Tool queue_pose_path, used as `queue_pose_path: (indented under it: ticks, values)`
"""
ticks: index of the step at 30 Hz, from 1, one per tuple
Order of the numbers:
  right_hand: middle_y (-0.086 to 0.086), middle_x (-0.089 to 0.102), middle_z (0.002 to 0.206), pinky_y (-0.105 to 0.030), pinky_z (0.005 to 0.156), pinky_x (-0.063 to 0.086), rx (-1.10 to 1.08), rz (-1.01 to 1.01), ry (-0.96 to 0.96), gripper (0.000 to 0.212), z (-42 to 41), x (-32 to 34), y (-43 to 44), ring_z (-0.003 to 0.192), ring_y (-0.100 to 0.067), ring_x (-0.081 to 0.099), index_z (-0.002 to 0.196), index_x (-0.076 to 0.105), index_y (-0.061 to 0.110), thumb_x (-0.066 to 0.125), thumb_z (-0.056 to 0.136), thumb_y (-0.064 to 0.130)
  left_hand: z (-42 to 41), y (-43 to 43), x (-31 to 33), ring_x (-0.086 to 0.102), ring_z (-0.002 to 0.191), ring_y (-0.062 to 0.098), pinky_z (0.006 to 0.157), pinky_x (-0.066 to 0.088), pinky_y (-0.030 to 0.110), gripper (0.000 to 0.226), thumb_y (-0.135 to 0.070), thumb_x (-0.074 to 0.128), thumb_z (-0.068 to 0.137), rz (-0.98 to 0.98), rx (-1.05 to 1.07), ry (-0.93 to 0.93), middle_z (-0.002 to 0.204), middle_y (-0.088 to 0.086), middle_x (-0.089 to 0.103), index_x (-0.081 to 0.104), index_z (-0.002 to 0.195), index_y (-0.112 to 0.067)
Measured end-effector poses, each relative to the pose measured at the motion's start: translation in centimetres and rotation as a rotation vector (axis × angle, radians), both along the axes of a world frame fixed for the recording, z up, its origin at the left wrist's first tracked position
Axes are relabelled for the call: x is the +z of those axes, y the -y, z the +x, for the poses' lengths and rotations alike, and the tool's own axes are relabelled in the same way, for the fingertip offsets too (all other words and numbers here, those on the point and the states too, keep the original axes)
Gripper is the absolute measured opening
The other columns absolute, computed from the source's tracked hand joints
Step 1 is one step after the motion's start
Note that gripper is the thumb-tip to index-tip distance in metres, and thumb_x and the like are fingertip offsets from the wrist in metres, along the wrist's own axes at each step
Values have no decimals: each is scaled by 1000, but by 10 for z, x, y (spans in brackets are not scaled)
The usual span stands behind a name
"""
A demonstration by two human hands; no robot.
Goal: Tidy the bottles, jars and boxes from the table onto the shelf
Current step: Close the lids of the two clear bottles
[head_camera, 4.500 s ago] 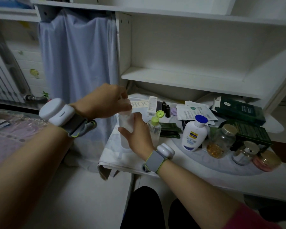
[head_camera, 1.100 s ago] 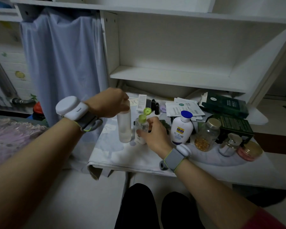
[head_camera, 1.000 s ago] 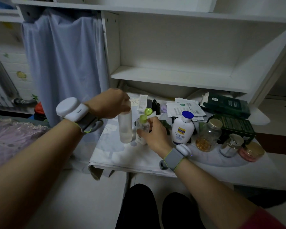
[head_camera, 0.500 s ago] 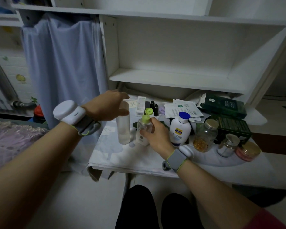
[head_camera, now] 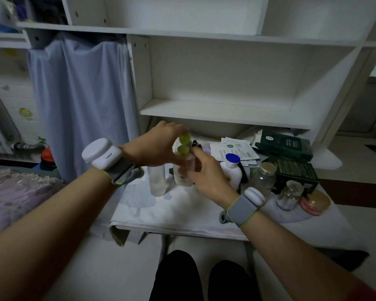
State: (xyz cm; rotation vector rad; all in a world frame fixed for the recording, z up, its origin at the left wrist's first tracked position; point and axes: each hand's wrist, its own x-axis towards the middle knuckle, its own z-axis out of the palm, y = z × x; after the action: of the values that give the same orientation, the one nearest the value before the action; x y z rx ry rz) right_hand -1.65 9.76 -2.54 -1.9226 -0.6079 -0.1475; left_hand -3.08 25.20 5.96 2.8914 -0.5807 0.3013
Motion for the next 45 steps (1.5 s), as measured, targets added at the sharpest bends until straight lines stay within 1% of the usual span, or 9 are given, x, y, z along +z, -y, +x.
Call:
queue_pose_path:
  ticks: [6, 10, 16, 21, 30, 36, 40, 43, 45]
  values:
    - [11, 64, 89, -30, 82, 50, 11, 12, -21, 23, 0, -6, 3, 90, -14, 62, 96, 57, 29, 71, 83, 16, -3, 2, -4, 46, 106, 19, 90, 45, 36, 66, -47, 78, 68, -88, -10, 8, 119, -1, 55, 48, 120, -19]
    - [2, 68, 106, -43, 93, 51, 10, 37, -88, 25, 2, -10, 2, 102, -19, 62, 105, 59, 27, 70, 84, 19, -5, 4, -8, 48, 105, 19, 87, 45, 33, 59, -40, 79, 70, -142, -44, 61, 117, -2, 55, 47, 115, -20]
    - [5, 69, 109, -51, 93, 51, 4, 133, -204, 32, 7, -11, 6, 106, -19, 63, 114, 62, 31, 70, 83, 25, -8, 2, -6, 49, 108, 15, 91, 45, 30, 52, -35, 78, 74, -147, -98, 69, 119, -3, 54, 52, 118, -24]
    - [2, 68, 110, -51, 93, 52, 22, 173, -240, 33, 7, -9, 7, 107, -22, 62, 117, 61, 27, 68, 85, 23, -5, 3, -7, 50, 108, 15, 89, 42, 25, 39, -34, 72, 80, -107, -103, 102, 119, -3, 55, 61, 117, -26]
    - [-5, 67, 113, -53, 89, 54, 29, 245, -307, 34, 7, -7, 7, 107, -26, 63, 118, 61, 21, 69, 85, 14, -5, 3, -1, 52, 104, 14, 83, 38, 20, 34, -31, 70, 83, -75, -129, 148, 117, 0, 58, 66, 116, -23]
    - [-5, 67, 115, -49, 91, 53, 33, 228, -339, 36, 7, -7, 9, 108, -24, 63, 120, 60, 19, 68, 86, 13, -6, 1, -6, 53, 107, 17, 89, 47, 30, 35, -29, 69, 84, -49, -127, 127, 120, 1, 57, 64, 118, -24]
    - [0, 69, 111, -44, 94, 53, -5, 176, -293, 36, 6, -17, 5, 105, -18, 64, 119, 61, 20, 70, 85, 16, -7, -4, -7, 54, 109, 18, 93, 48, 32, 35, -27, 70, 84, -26, -133, 102, 124, 2, 56, 64, 118, -25]
    - [1, 70, 109, -40, 94, 53, -42, 140, -264, 34, 8, -27, 1, 102, -16, 65, 116, 62, 21, 71, 84, 12, -11, -8, -8, 59, 100, 15, 85, 52, 31, 39, -16, 69, 84, -144, -100, 138, 118, 3, 58, 61, 122, -20]
    - [-2, 70, 106, -38, 90, 53, -94, 62, -236, 32, 10, -33, -2, 99, -19, 65, 114, 62, 19, 71, 84, 12, -13, -10, -9, 61, 93, 12, 78, 53, 23, 38, -10, 67, 85, -201, -76, 144, 114, 2, 61, 59, 122, -17]
